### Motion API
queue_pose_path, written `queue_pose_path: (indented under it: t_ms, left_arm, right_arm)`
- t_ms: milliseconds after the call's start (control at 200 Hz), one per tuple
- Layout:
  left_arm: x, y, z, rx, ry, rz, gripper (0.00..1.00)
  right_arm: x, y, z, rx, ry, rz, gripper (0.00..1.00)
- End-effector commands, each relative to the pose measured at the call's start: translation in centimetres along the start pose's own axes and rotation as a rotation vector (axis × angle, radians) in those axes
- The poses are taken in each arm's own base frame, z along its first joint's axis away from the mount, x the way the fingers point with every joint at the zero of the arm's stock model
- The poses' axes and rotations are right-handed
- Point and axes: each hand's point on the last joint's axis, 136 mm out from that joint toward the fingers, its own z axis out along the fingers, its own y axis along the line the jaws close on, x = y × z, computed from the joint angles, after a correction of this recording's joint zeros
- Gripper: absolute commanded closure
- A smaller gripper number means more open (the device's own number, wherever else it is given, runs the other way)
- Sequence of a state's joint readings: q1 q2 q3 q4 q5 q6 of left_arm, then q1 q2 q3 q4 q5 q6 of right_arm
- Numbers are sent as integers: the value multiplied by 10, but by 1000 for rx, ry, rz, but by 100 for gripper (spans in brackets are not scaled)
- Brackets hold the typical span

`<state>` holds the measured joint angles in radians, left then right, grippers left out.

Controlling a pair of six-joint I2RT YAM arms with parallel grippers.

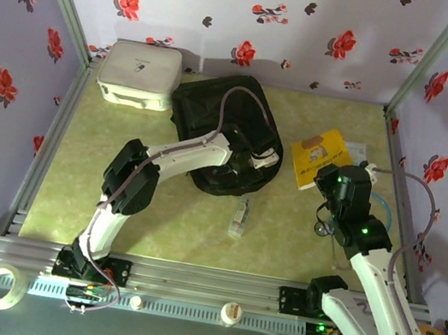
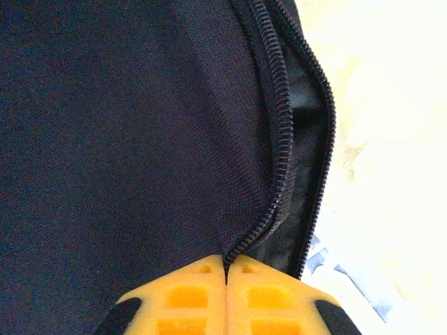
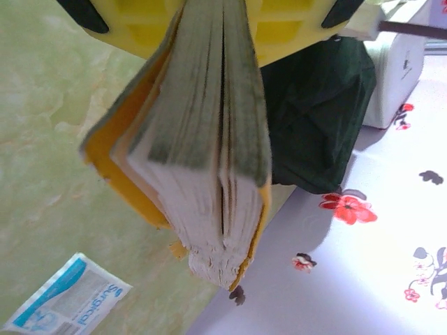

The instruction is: Pack books, pencil case, and school supplies into a backpack

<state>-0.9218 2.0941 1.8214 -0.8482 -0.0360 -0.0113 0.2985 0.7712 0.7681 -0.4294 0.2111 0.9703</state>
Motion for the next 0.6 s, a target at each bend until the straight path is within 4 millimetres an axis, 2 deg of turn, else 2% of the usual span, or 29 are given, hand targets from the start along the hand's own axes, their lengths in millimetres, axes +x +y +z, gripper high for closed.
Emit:
queue_pose_path:
  t_ms: [0,150,295,425,500,595]
  left_arm:
    - [-14,5,-43,36,-108,-37,100]
    - [-20,19,-65,44,-162,-128,100]
    - [-22,33,-86,41,-234,-173,100]
    - [-31,57,-108,23,-306,-255,100]
    - [-36,70,-119,22,-350,-313,100]
    - [-42,77,-131,23,-391,-323,100]
  right_arm:
    - [-29,3,-12,13,-120,-10,98]
    - [-35,1,-16,27,-138,-2,98]
    - [-29,7,-17,-1,-94,8,97]
    - [-11,15,-16,-48,11,2,97]
    - [5,28,-16,-122,99,1,97]
    - [28,45,-18,-229,226,-9,97]
